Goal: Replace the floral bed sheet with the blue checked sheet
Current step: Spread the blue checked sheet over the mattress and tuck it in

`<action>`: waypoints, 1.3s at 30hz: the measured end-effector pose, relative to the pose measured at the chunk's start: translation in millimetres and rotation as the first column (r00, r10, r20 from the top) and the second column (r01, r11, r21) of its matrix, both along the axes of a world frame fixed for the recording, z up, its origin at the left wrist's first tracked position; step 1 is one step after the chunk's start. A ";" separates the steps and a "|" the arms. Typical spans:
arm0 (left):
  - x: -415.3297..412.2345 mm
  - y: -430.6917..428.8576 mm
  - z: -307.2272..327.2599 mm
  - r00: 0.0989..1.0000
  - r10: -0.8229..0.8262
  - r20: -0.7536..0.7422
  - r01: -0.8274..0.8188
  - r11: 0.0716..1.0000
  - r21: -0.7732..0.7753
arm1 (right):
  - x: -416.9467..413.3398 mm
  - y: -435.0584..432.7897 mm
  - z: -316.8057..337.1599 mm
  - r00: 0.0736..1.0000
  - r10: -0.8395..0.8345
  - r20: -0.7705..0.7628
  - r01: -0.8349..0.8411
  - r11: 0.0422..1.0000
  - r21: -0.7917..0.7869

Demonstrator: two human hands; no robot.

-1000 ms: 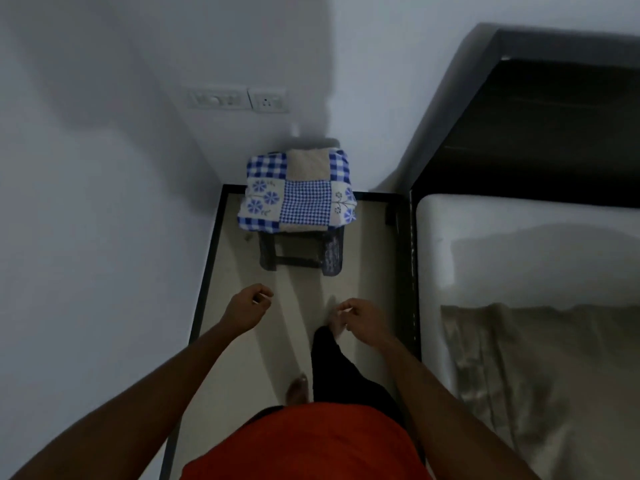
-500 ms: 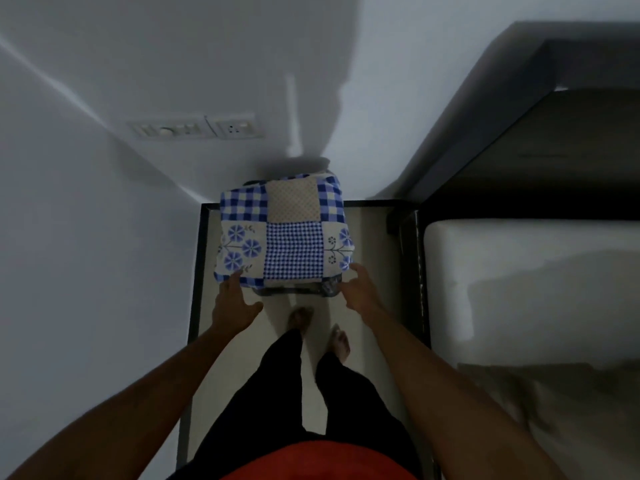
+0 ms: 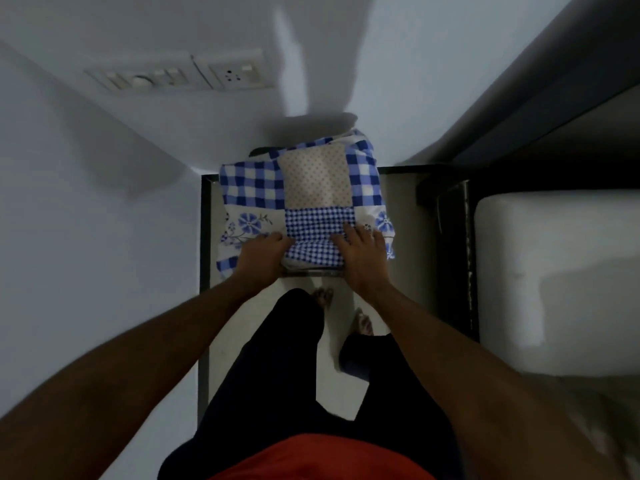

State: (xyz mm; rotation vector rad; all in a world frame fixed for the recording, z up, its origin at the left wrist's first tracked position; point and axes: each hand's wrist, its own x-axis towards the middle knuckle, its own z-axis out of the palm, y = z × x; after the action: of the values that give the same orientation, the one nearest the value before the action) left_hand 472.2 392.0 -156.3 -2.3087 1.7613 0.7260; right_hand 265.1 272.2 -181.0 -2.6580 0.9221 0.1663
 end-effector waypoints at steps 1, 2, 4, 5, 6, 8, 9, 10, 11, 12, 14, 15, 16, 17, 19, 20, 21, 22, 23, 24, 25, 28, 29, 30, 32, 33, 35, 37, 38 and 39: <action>2.9 -7.4 13.8 0.999 0.012 -0.035 -0.012 1.000 -0.007 | 1.5 -6.9 10.1 1.000 0.004 0.009 -0.004 1.000 0.019; 3.2 -15.1 30.2 0.997 0.017 -0.075 -0.018 1.000 -0.007 | 1.9 -14.4 20.9 1.000 0.006 0.004 -0.006 1.000 0.030; -0.9 -27.4 63.6 0.988 0.024 -0.155 -0.025 1.000 -0.002 | 2.3 -27.8 57.3 0.999 -0.031 0.010 0.030 0.998 0.053; -6.3 -31.6 80.9 0.981 0.024 -0.194 -0.026 1.000 -0.007 | 1.1 -33.8 77.1 0.997 -0.072 0.026 0.071 0.997 0.042; -14.2 -36.1 98.5 0.975 0.020 -0.220 -0.025 0.999 -0.020 | -3.0 -39.8 94.3 0.993 -0.103 0.065 0.102 0.995 0.014; -35.6 -43.0 125.7 0.973 0.008 -0.232 -0.014 1.000 -0.026 | -20.7 -50.0 129.6 0.982 -0.138 0.126 0.139 0.990 0.000; -47.8 -45.8 134.5 0.971 0.007 -0.240 -0.014 0.999 -0.030 | -32.8 -54.6 144.2 0.977 -0.152 0.148 0.155 0.988 -0.012; -61.9 -49.4 143.7 0.962 0.017 -0.272 -0.032 0.998 -0.049 | -46.8 -60.2 156.9 0.970 -0.173 0.170 0.181 0.983 -0.029; -77.1 -53.3 152.1 0.948 0.030 -0.316 -0.052 0.997 -0.064 | -62.7 -64.9 169.5 0.965 -0.199 0.172 0.205 0.978 -0.024; -93.3 -57.3 159.3 0.932 0.023 -0.362 -0.055 0.995 -0.079 | -80.7 -67.8 180.6 0.959 -0.227 0.168 0.233 0.972 -0.015; -128.9 -69.4 175.3 0.912 -0.014 -0.410 -0.029 0.995 -0.098 | -123.4 -73.5 199.7 0.940 -0.287 0.182 0.298 0.954 -0.033; -147.6 -76.3 182.8 0.906 -0.033 -0.422 -0.014 0.994 -0.109 | -146.3 -75.0 208.7 0.929 -0.320 0.187 0.333 0.942 -0.040; -167.8 -82.9 189.0 0.900 -0.060 -0.432 0.003 0.991 -0.130 | -170.9 -75.3 215.5 0.916 -0.352 0.195 0.366 0.930 -0.040; -187.6 -89.2 193.4 0.897 -0.087 -0.434 0.019 0.987 -0.157 | -196.3 -75.9 221.0 0.902 -0.372 0.218 0.390 0.920 -0.045; -231.1 -101.5 203.8 0.894 -0.138 -0.426 0.049 0.976 -0.213 | -250.9 -77.7 230.1 0.865 -0.401 0.302 0.435 0.899 -0.053; -254.6 -107.5 207.9 0.890 -0.164 -0.425 0.064 0.969 -0.240 | -279.6 -77.6 234.7 0.830 -0.434 0.350 0.480 0.876 -0.050; -279.2 -113.6 213.1 0.888 -0.183 -0.421 0.075 0.963 -0.261 | -308.9 -77.2 238.6 0.789 -0.477 0.386 0.532 0.845 -0.044; -304.3 -119.5 218.4 0.884 -0.204 -0.420 0.083 0.954 -0.288 | -338.3 -75.0 242.3 0.747 -0.523 0.410 0.591 0.806 -0.049; -328.9 -125.9 223.9 0.876 -0.219 -0.430 0.083 0.946 -0.313 | -368.1 -70.5 244.0 0.703 -0.572 0.423 0.650 0.758 -0.054; -353.6 -132.3 226.2 0.862 -0.236 -0.448 0.081 0.938 -0.338 | -399.4 -64.7 243.6 0.655 -0.615 0.439 0.702 0.710 -0.053; -379.9 -139.9 229.1 0.852 -0.248 -0.460 0.085 0.934 -0.346 | -431.9 -57.9 243.2 0.604 -0.654 0.456 0.749 0.661 -0.044; -452.3 -175.8 234.0 0.850 -0.318 -0.420 0.162 0.916 -0.366 | -525.4 -43.6 233.8 0.482 -0.771 0.416 0.851 0.526 -0.012; -475.1 -193.1 239.0 0.860 -0.327 -0.392 0.174 0.909 -0.378 | -553.3 -39.6 230.8 0.434 -0.806 0.402 0.878 0.478 0.011; -496.3 -212.0 245.8 0.882 -0.323 -0.344 0.182 0.906 -0.383 | -579.1 -35.2 229.2 0.383 -0.830 0.406 0.899 0.435 0.041; -531.3 -250.1 265.4 0.926 -0.299 -0.232 0.195 0.902 -0.385 | -625.6 -20.8 229.1 0.285 -0.874 0.393 0.935 0.344 0.088; -544.6 -268.1 275.7 0.940 -0.279 -0.195 0.184 0.899 -0.398 | -647.6 -12.1 227.9 0.258 -0.888 0.380 0.946 0.311 0.086; -565.0 -296.3 297.4 0.958 -0.238 -0.160 0.146 0.885 -0.443 | -684.6 7.6 223.0 0.223 -0.908 0.355 0.961 0.266 0.075; -581.3 -311.1 313.9 0.965 -0.236 -0.117 0.141 0.838 -0.527 | -710.6 26.9 212.8 0.186 -0.922 0.339 0.971 0.226 0.081; -589.5 -313.4 319.1 0.964 -0.253 -0.082 0.164 0.808 -0.566 | -719.8 35.8 207.5 0.171 -0.928 0.332 0.974 0.209 0.082; -597.6 -312.1 320.8 0.959 -0.278 -0.053 0.193 0.778 -0.598 | -726.6 43.5 202.0 0.161 -0.935 0.317 0.977 0.196 0.081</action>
State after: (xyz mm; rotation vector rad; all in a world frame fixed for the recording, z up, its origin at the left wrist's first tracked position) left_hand -125.5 79.9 164.5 -2.3328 2.5886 0.3217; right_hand -461.5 315.7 21.0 -1.5093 2.3433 -0.6346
